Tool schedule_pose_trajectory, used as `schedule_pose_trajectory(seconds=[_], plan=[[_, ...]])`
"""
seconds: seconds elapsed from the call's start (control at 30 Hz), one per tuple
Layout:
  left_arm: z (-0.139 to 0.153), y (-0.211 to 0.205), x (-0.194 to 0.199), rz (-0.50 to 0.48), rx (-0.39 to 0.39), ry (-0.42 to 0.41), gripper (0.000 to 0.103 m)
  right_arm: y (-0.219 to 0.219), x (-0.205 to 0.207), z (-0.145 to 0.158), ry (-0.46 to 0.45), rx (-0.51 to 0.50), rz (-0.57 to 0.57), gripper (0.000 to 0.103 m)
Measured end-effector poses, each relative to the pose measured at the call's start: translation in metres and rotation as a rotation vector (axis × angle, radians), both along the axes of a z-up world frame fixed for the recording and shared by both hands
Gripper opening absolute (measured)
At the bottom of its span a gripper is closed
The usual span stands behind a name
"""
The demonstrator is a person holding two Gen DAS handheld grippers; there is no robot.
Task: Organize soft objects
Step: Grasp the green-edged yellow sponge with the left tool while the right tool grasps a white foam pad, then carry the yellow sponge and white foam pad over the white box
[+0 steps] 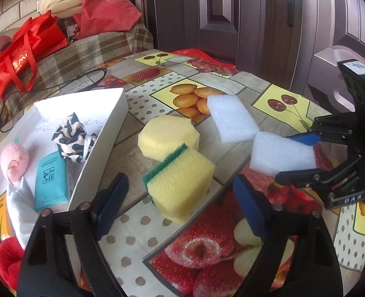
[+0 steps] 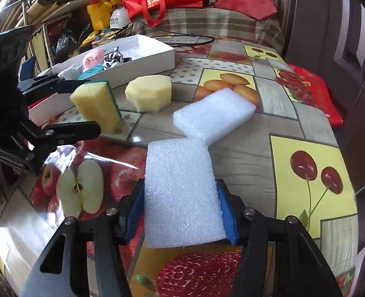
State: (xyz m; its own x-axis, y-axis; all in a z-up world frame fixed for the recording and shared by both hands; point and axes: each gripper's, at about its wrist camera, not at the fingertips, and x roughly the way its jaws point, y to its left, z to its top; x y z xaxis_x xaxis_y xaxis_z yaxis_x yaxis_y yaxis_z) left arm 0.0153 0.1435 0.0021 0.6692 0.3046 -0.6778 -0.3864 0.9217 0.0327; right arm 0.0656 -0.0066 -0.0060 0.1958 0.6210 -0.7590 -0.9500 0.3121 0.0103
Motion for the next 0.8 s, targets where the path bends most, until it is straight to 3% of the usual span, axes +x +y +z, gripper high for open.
schedule_pose_trajectory(seconds=[0.03,0.07,0.1,0.13,0.2,0.4,0.57,0.7,0.8], plan=[[-0.002,0.001,0.002,-0.005,-0.008,0.01,0.074,0.001,-0.002,0.0,-0.008,-0.002,0.002,0.055],[-0.004,0.001,0.005,-0.013,-0.016,0.026,0.051,0.002,-0.003,0.0,-0.01,-0.002,0.007,0.055],[-0.006,0.0,0.007,-0.016,-0.018,0.039,0.036,0.003,-0.003,0.0,-0.013,-0.003,0.007,0.055],[-0.006,-0.001,0.008,-0.015,-0.012,0.045,0.033,0.003,-0.003,0.0,-0.012,-0.002,0.008,0.054],[-0.003,-0.006,0.004,-0.039,0.005,0.017,0.032,0.003,-0.005,0.0,-0.021,0.0,0.009,0.053],[0.018,-0.031,-0.023,-0.019,0.174,-0.137,0.032,-0.002,-0.018,0.009,-0.124,0.042,-0.005,0.053],[0.035,-0.033,-0.063,0.075,0.238,-0.329,0.032,-0.019,-0.028,0.03,-0.146,0.224,-0.084,0.053],[0.04,-0.033,-0.092,0.178,0.253,-0.406,0.032,-0.034,-0.039,0.045,-0.128,0.382,-0.187,0.053],[0.042,-0.03,-0.115,0.222,0.235,-0.435,0.032,-0.047,-0.061,0.058,-0.212,0.491,-0.254,0.053]])
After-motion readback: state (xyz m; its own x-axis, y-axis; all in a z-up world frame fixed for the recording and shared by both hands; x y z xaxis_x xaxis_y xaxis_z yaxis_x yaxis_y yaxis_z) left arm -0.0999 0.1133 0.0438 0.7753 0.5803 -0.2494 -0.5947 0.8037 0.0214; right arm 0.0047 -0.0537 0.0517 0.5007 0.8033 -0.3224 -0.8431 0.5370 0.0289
